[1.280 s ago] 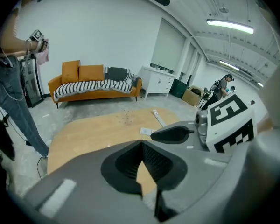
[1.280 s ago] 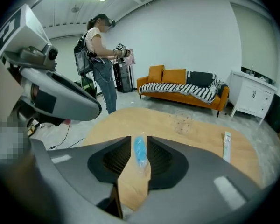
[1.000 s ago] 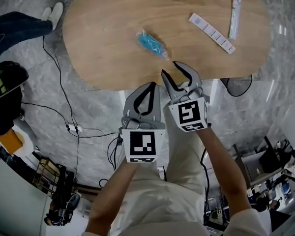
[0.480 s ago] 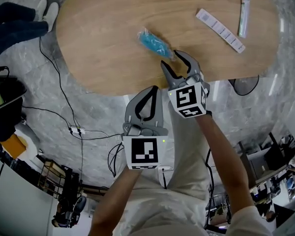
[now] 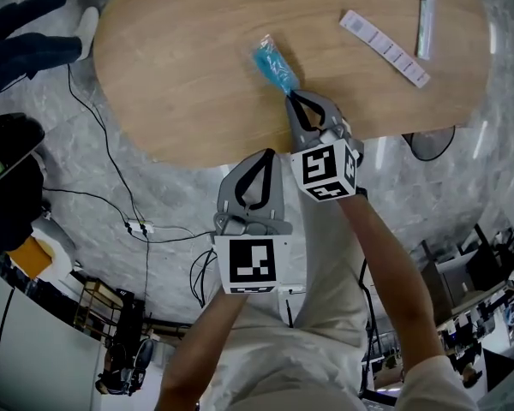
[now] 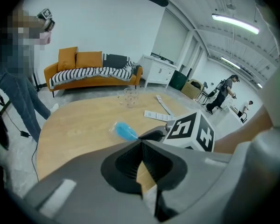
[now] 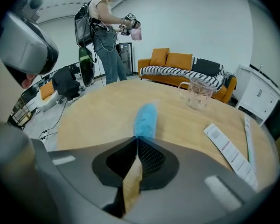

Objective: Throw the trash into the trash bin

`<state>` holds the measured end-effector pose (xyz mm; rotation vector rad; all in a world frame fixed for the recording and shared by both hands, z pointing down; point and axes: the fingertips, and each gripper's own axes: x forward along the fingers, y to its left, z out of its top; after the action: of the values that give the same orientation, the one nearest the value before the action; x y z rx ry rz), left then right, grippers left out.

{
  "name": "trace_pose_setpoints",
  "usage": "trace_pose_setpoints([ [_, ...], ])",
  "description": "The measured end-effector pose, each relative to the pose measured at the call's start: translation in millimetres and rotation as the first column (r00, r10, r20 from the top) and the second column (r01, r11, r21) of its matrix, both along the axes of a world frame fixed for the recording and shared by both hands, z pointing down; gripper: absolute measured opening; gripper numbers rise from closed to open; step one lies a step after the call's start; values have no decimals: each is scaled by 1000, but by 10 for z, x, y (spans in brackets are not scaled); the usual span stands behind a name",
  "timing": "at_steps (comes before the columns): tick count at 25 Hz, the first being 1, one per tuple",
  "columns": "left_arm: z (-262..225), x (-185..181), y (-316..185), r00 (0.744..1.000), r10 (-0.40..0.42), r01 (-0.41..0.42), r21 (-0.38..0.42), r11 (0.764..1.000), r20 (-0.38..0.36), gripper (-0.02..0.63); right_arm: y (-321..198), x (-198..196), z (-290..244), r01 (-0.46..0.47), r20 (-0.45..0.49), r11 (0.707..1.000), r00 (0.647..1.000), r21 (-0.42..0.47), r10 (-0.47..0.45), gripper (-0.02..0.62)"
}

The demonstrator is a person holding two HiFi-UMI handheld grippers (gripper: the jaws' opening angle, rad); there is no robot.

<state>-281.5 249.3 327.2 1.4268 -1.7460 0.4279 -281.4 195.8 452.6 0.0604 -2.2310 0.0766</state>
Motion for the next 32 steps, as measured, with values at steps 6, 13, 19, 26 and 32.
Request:
trace_pose_setpoints([
  [6,-18,206,-146,1000,25,-26,-12,1000,-3,0,-205,159,-258,-75,64,996,995,-48,78,29],
  [13,-8,415,-443,993,120,-120,1,993,-10,0,-562,390,-400,-195,98,980,975,-51,199,29],
  [19,-61,868,-823,975,220,-220,11,975,-6,0,-889,920,-544,-287,117,957,950,-48,290,29],
  [26,-77,1519,-1199,940,340,-340,17,940,3,0,-1276,1726,-580,-422,119,906,898,-38,424,29],
  [32,-82,2229,-1471,891,455,-455,25,890,-2,0,-1532,2582,-609,-534,105,845,840,-19,533,29],
])
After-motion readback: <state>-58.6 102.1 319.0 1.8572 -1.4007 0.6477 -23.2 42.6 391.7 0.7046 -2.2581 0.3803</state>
